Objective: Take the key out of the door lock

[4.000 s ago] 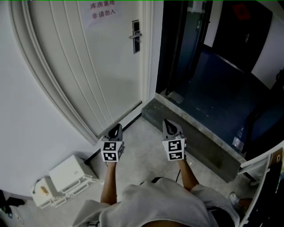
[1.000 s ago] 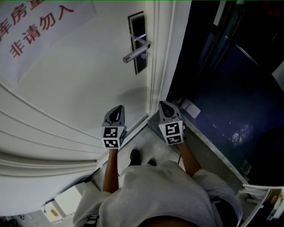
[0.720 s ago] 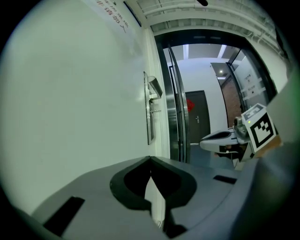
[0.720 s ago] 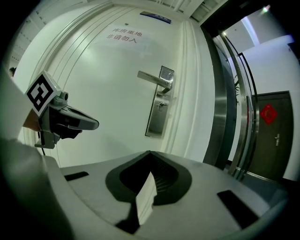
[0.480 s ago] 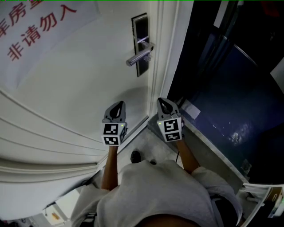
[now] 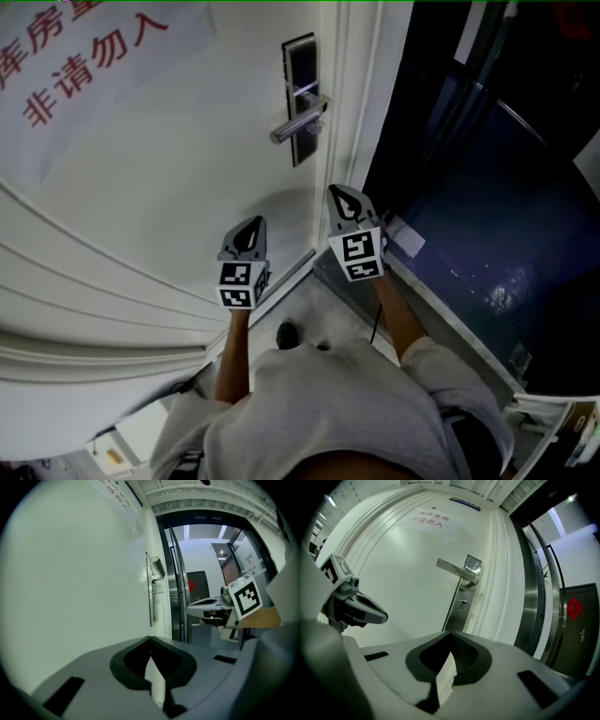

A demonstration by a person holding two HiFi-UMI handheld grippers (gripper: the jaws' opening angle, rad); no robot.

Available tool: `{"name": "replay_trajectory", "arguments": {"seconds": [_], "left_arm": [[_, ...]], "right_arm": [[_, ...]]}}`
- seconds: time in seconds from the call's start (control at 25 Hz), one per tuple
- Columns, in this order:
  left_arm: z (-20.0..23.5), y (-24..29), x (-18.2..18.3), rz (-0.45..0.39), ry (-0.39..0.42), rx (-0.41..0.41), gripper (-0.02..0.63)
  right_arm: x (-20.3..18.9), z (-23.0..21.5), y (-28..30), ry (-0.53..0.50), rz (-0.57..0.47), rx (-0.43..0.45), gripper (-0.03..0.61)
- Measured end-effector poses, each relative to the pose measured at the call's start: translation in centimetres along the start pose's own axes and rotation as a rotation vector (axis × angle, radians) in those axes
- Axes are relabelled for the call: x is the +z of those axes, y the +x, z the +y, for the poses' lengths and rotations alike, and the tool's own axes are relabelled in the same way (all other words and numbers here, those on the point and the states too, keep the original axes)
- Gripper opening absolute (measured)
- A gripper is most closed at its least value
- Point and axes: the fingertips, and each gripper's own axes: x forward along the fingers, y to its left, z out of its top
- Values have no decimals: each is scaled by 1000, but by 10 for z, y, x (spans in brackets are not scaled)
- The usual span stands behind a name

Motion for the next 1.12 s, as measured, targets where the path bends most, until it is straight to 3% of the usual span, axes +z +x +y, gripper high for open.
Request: {"name": "replay_trajectory", "arguments": {"seconds": [0.64,0.76,1.12], "left_arm": [[8,-5,3,-10,2,13,18],[8,-5,0,-4,0,9,18],[5,0,-2,4,8,-12,18]], "right_arm": [[58,-32,40,-240,-61,-14,23],[61,-31,44,-371,-54,-33,23],[58,-24,48,-896,-20,-79,23]]}}
